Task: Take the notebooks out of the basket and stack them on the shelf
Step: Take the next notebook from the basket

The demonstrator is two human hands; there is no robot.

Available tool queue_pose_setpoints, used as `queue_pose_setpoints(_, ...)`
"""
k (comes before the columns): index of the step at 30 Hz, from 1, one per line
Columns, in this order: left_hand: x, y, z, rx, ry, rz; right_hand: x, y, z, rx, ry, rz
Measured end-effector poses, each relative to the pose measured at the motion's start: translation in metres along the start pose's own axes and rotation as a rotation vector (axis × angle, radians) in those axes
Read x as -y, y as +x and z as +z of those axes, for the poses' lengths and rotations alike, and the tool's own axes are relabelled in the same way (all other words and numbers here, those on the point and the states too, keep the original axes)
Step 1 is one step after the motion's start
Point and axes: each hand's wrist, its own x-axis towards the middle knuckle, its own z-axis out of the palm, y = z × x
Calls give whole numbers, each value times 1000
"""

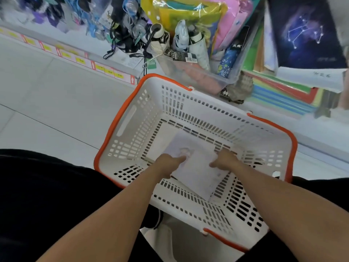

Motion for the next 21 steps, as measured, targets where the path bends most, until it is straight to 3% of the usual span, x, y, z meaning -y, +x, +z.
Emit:
queue_pose_setpoints(2,-7,-7,2,109,-187,-105,24,-12,-24,130,-75,-175)
queue_pose_setpoints(5,-21,-13,3,229,-509,-165,75,-49,-52,396,70,-363)
queue_pose_setpoints(8,-22,-13,3,81,-607,-152,92,-63,-67,675,359,-379)
queue_pose_setpoints(9,-19,-15,2,4,-601,-142,85,-56,-67,642,472,-354)
queue_pose_setpoints(10,-15,-15,1,-46,-581,-132,77,-45,-65,500,557,-314)
queue_pose_setpoints(11,-13,-19,0,-86,-563,-132,67,-30,-62,253,533,-264)
queue_pose_setpoints(12,-12,-22,0,-119,-563,-131,56,-14,-57,11,365,-206)
queue_pose_setpoints(13,-11,-25,-1,-146,-573,-130,45,-1,-49,-131,176,-159)
queue_pose_setpoints(14,-10,-28,-3,-180,-594,-121,34,10,-36,-172,71,-126)
queue_pose_setpoints(16,-7,-30,-6,-249,-596,-102,18,21,-5,-154,72,-76)
queue_pose_setpoints(21,4,-34,-4,-378,-492,-96,17,20,45,-289,10,-78)
